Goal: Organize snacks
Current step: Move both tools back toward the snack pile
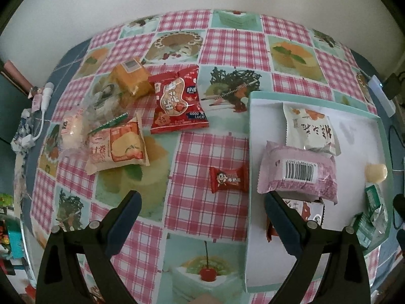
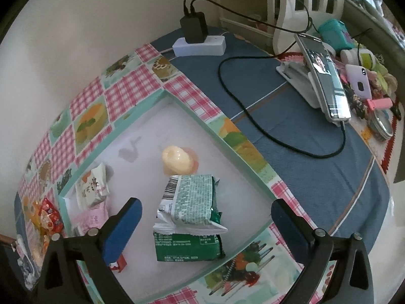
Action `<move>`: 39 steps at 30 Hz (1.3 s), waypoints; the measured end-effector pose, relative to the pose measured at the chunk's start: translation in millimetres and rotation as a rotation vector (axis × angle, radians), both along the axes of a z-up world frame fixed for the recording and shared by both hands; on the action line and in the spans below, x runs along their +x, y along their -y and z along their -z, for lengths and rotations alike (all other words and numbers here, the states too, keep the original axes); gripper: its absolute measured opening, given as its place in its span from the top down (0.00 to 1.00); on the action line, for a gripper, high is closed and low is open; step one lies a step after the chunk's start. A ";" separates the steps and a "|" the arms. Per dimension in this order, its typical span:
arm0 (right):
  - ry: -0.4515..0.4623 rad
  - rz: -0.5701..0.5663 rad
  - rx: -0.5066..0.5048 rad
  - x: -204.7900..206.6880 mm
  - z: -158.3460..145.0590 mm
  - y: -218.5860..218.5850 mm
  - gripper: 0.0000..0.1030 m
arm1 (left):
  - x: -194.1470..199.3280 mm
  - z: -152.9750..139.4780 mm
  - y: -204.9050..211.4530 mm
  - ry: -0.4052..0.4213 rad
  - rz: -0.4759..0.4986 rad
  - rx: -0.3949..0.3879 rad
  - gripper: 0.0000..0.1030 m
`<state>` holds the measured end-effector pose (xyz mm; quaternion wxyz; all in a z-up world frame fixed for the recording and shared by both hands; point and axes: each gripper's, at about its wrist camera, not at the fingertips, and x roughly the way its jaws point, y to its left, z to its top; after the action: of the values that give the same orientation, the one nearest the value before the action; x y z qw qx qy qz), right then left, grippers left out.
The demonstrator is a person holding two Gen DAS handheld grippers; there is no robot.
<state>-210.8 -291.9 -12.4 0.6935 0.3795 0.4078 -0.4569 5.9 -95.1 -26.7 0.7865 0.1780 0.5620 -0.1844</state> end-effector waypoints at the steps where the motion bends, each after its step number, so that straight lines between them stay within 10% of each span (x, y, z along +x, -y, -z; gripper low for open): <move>1: -0.009 -0.010 -0.008 3.1 -0.4 -2.1 0.00 | 2.1 0.1 -1.5 -0.009 0.000 -0.006 0.05; 26: 0.030 -0.423 -0.123 145.8 -9.2 -128.7 0.00 | 117.6 5.1 -169.5 -0.026 -0.416 -0.041 0.05; 39: 0.005 -0.559 -0.119 201.5 8.8 -172.4 0.00 | 130.0 17.0 -156.9 -0.076 -0.356 -0.128 0.05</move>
<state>-9.3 -119.6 -21.2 0.8147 0.2118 0.4674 -0.2701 135.9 61.9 -43.7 0.7945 0.0181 0.6011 -0.0846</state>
